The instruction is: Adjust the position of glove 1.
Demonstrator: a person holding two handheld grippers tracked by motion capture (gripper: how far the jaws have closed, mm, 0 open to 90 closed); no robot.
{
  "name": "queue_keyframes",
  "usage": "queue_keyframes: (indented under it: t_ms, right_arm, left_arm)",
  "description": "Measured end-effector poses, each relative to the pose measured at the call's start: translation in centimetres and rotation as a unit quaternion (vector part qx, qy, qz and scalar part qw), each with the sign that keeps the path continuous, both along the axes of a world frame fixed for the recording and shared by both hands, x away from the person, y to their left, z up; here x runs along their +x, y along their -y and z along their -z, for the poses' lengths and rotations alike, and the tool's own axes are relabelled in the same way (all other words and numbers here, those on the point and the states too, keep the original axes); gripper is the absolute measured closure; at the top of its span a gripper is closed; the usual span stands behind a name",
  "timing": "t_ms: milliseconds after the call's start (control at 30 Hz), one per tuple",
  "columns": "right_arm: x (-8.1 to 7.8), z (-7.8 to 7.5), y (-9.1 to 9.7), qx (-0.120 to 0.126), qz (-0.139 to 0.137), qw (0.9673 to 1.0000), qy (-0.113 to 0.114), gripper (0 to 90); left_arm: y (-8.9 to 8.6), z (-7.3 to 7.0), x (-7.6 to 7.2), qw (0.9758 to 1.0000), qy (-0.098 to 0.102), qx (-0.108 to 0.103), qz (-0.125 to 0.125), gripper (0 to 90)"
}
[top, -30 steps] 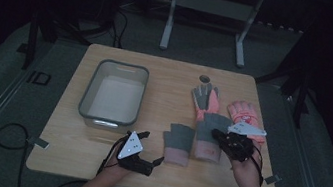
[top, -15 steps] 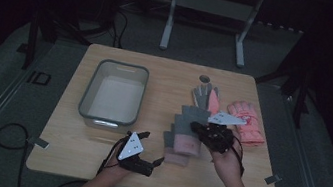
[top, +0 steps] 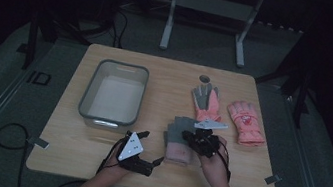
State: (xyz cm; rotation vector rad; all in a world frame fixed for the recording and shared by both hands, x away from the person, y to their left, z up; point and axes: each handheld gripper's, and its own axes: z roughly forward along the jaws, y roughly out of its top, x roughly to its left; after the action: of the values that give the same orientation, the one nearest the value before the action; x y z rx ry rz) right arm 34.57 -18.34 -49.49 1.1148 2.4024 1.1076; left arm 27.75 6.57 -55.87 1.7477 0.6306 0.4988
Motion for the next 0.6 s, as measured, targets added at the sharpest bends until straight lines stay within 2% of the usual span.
queue_keyframes:
  t_ms: [100, 300, 467, 600]
  right_arm:
    - [0.1, 0.7, 0.0, 0.003, 0.001, 0.9999, -0.012, 86.9]
    - [0.4, 1.8, -0.3, -0.008, 0.000, 0.9997, -0.022, 86.9]
    - [0.9, 2.4, -0.6, -0.015, -0.003, 0.9995, -0.027, 86.7]
    - [1.1, 3.0, -0.8, -0.017, 0.001, 0.9993, -0.033, 86.7]
  left_arm:
    - [0.0, 0.0, 0.1, 1.0000, -0.004, -0.002, 0.000, 0.8]
    - [0.3, 0.0, 0.1, 0.9999, -0.003, 0.007, 0.010, 0.8]
    - [0.5, -0.1, 0.1, 0.9998, -0.004, 0.017, 0.001, 0.8]
    - [0.8, -0.1, 0.0, 0.9994, 0.013, 0.032, 0.001, 0.8]
